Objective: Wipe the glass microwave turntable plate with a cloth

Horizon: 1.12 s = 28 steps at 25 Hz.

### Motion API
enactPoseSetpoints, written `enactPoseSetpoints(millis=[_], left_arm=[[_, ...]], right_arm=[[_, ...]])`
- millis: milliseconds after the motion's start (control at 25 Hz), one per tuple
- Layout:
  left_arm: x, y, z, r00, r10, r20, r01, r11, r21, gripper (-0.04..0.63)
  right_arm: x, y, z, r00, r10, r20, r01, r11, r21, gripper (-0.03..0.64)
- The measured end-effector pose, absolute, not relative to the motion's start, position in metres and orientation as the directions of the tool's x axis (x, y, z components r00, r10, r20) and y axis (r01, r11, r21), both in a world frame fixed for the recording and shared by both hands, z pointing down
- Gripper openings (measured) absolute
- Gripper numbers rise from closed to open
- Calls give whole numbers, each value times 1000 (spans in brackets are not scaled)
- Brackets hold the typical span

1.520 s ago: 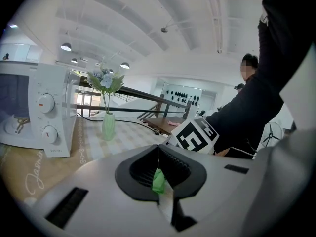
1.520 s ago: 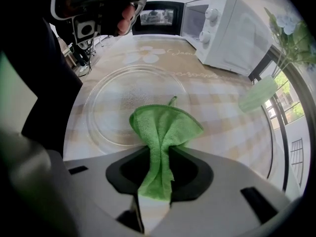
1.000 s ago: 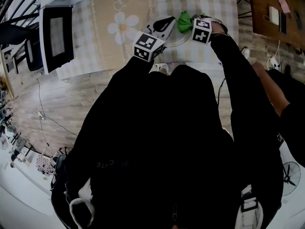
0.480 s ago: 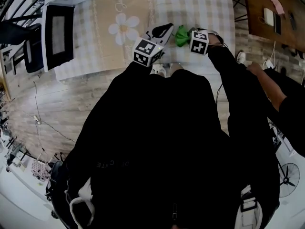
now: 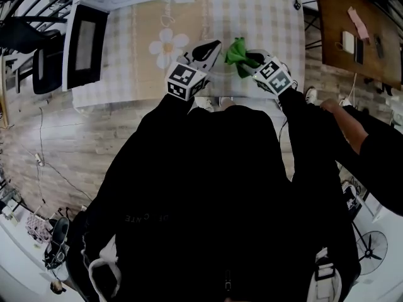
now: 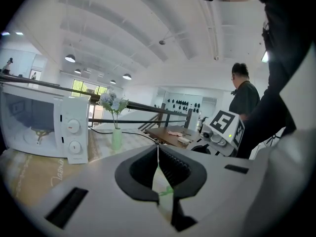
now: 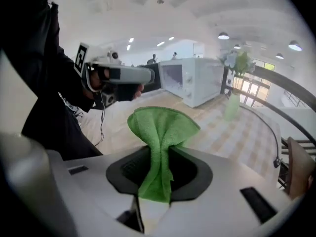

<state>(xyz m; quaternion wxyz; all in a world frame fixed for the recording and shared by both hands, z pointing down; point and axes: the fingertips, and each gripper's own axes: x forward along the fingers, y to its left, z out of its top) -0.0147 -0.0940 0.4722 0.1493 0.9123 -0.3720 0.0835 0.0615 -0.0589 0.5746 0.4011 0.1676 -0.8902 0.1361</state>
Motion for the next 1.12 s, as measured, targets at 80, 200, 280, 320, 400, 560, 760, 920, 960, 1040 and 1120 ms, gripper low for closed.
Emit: enactPoseSetpoints(millis=[80, 200, 280, 320, 400, 560, 760, 920, 960, 1040, 1120], left_arm=[[-18, -96, 456, 707, -668, 233, -707, -678, 201, 21], [-19, -94, 431, 704, -684, 192, -710, -685, 162, 21], [-20, -92, 416, 704, -689, 171, -710, -691, 135, 21], [-20, -91, 409, 706, -690, 160, -708, -694, 128, 21], [-20, -89, 393, 712, -689, 136, -702, -702, 117, 21], [-20, -84, 362, 721, -687, 91, -693, -716, 85, 21], [-20, -82, 324, 728, -685, 30, -684, -724, 86, 21], [-15, -81, 300, 741, -672, 6, -670, -739, 68, 21], [-13, -80, 296, 746, -666, 6, -665, -745, 47, 21], [-9, -77, 287, 755, -655, 6, -655, -755, 20, 21], [-7, -75, 280, 761, -649, 10, -649, -760, 26, 21]], right_arm=[[54, -65, 543, -681, -254, 687, -432, 897, -97, 121], [47, -69, 497, -748, -340, 569, -469, 878, -92, 120], [46, -71, 468, -781, -382, 494, -485, 869, -96, 120], [46, -73, 455, -793, -400, 460, -491, 866, -95, 120], [47, -75, 432, -806, -433, 402, -505, 859, -87, 120], [51, -77, 389, -816, -490, 307, -532, 844, -67, 120], [58, -78, 346, -821, -532, 206, -553, 831, -61, 121], [65, -79, 320, -818, -556, 150, -570, 819, -68, 121], [66, -79, 314, -818, -558, 138, -570, 818, -69, 121], [67, -77, 303, -820, -561, 117, -570, 819, -69, 121], [69, -76, 292, -819, -566, 98, -572, 818, -59, 121]])
